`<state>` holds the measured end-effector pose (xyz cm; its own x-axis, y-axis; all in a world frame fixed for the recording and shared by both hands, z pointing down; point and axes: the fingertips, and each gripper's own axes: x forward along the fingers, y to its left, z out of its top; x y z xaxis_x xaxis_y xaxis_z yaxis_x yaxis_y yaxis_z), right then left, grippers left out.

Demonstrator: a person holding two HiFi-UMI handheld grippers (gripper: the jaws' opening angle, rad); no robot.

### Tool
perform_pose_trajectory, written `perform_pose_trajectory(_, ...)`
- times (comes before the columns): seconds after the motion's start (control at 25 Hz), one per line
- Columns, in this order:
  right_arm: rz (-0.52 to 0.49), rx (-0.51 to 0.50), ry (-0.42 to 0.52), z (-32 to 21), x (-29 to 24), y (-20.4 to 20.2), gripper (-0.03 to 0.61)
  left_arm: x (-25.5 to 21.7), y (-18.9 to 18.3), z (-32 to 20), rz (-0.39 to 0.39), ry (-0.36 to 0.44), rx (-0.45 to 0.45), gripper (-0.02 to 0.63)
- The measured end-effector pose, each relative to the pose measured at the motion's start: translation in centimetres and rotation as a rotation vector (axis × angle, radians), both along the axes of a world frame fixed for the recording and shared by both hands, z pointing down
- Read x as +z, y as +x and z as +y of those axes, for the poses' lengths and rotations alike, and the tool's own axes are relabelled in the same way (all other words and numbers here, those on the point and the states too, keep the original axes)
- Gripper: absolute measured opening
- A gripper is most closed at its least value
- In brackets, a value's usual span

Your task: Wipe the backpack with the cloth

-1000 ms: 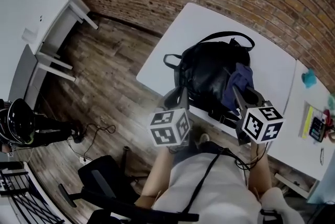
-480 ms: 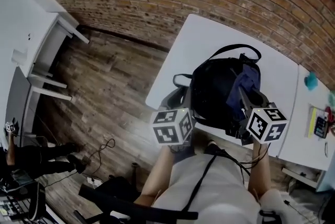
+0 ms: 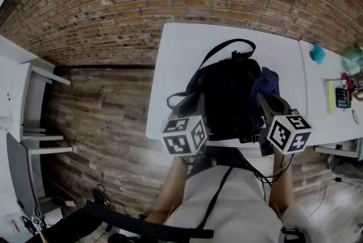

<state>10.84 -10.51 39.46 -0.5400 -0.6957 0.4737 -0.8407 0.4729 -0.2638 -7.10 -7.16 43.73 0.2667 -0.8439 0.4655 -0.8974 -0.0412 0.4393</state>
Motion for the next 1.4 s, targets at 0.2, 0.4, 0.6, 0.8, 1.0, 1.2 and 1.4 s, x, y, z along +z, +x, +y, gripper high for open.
perform_pose_trajectory(0.2,-0.015,0.146,-0.013,0.2,0.4,5.6,0.038,0.0,5.4,-2.8,-0.005,0.002,0.149,0.051)
perform_pose_trajectory(0.4,-0.017,0.216,-0.041,-0.2,1.3,10.9,0.038,0.2,10.1,-4.7,-0.040,-0.013,0.226,0.051)
perform_pose_trajectory(0.6,-0.076,0.233,-0.081,-1.4,1.9,13.9,0.038,0.0,12.9,-6.1,-0.050,-0.033,0.251,0.044)
perform_pose_trajectory(0.8,-0.094,0.185,-0.113,-3.1,2.9,14.4,0.038,0.5,13.5,-6.9,-0.056,-0.069,0.209,0.005)
perform_pose_trajectory(1.0,-0.138,0.079,-0.148,-5.8,4.8,13.5,0.038,1.1,13.6,-6.8,-0.018,-0.078,0.192,0.005)
perform_pose_trajectory(1.2,-0.119,-0.030,-0.163,-9.8,6.4,12.3,0.038,1.6,12.8,-6.3,-0.030,-0.095,0.180,0.005)
perform_pose_trajectory(1.4,-0.034,-0.118,-0.218,-12.8,9.8,10.7,0.038,2.0,12.4,-6.0,-0.038,-0.112,0.215,0.005)
